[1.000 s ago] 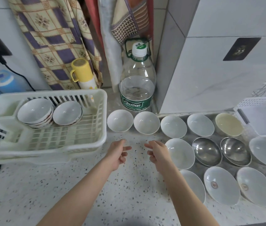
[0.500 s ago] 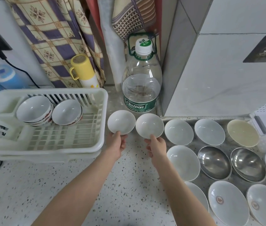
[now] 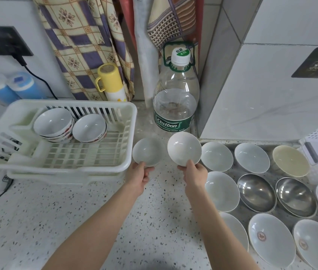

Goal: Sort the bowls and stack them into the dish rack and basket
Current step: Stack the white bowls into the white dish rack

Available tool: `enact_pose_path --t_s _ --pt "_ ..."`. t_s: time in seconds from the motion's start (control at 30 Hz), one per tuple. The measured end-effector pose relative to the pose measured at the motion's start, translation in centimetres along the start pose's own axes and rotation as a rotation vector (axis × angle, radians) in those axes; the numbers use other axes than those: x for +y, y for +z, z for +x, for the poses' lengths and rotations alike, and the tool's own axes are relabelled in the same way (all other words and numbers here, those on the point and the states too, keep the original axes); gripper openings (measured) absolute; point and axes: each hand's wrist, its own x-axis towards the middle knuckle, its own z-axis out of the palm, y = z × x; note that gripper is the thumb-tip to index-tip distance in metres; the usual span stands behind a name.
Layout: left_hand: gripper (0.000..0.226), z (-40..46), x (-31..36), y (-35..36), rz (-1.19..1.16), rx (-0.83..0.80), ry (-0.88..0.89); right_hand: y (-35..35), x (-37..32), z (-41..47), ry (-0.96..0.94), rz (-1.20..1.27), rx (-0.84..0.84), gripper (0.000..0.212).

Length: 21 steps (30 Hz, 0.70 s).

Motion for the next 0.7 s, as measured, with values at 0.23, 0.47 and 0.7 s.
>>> enact_pose_path --t_s 0.23,0.47,0.7 --pt "0.027 -3.7 -1.6 -3.2 0.125 -0.040 0.025 -1.6 -1.0 -3.2 -0.108 0.069 0.024 0.011" --pt "0.028 -8.2 -0.6 -5.9 0.370 -0.173 0.135 -1.8 -2.8 -7.2 -0.175 0.093 0.011 0.009" --pt "0.027 -12.7 3.4 -10.4 0.425 -0.339 0.236 -0.9 -5.7 -11.5 -0.314 0.054 -0.007 0.013"
